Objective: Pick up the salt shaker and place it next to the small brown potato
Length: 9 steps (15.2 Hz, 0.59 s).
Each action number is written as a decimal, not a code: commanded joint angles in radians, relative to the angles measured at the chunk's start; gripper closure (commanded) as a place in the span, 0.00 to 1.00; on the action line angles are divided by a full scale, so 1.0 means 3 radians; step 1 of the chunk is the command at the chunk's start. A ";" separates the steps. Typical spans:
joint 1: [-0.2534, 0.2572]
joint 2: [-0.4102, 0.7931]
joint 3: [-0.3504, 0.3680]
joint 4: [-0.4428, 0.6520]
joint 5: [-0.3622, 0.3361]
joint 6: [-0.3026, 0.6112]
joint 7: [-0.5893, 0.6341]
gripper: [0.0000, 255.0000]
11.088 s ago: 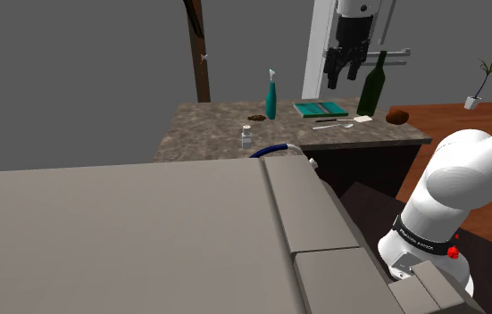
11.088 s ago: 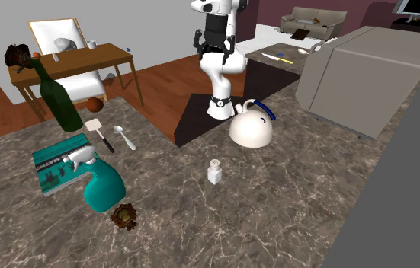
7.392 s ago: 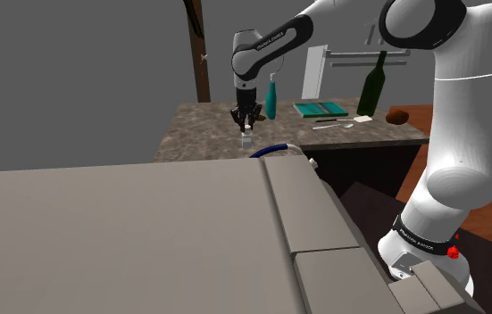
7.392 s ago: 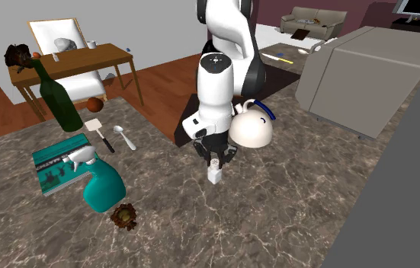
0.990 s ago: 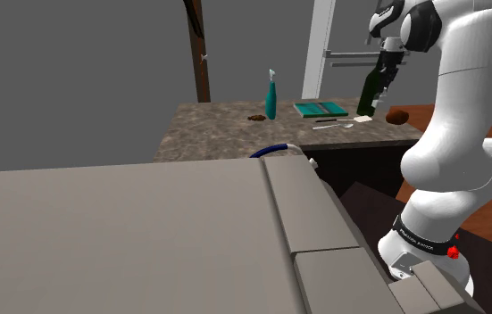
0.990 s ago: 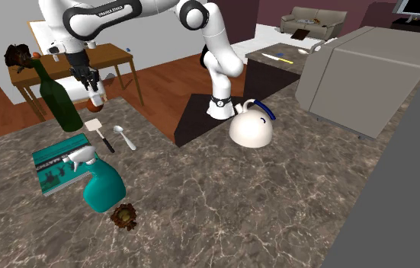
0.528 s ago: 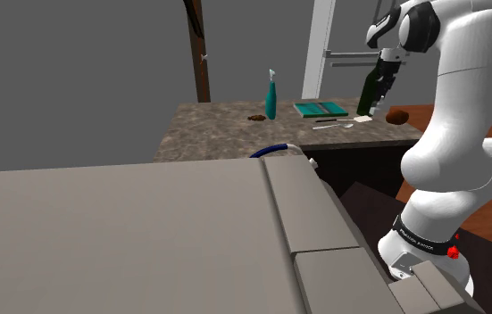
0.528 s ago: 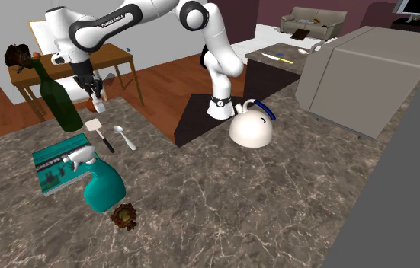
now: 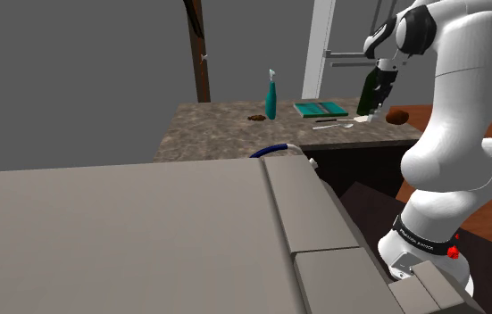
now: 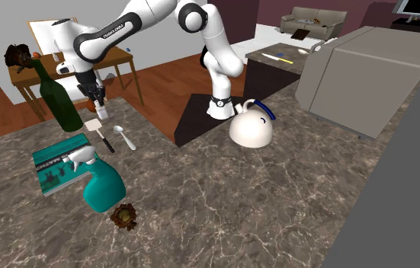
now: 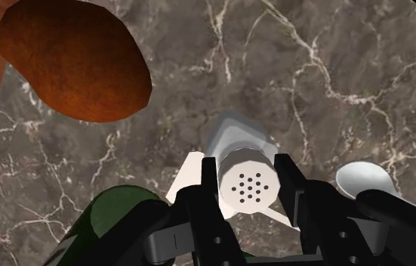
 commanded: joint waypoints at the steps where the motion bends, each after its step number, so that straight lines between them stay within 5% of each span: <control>1: 0.0001 0.0008 0.0003 -0.0021 0.0005 0.0030 -0.0002 1.00; 7: 0.0001 0.0009 0.0003 -0.0020 0.0005 0.0030 -0.0002 1.00; 8: 0.0001 0.0009 0.0003 -0.0020 0.0005 0.0030 -0.0002 0.00; 9: 0.0001 0.0009 0.0003 -0.0020 0.0005 0.0030 -0.0002 0.00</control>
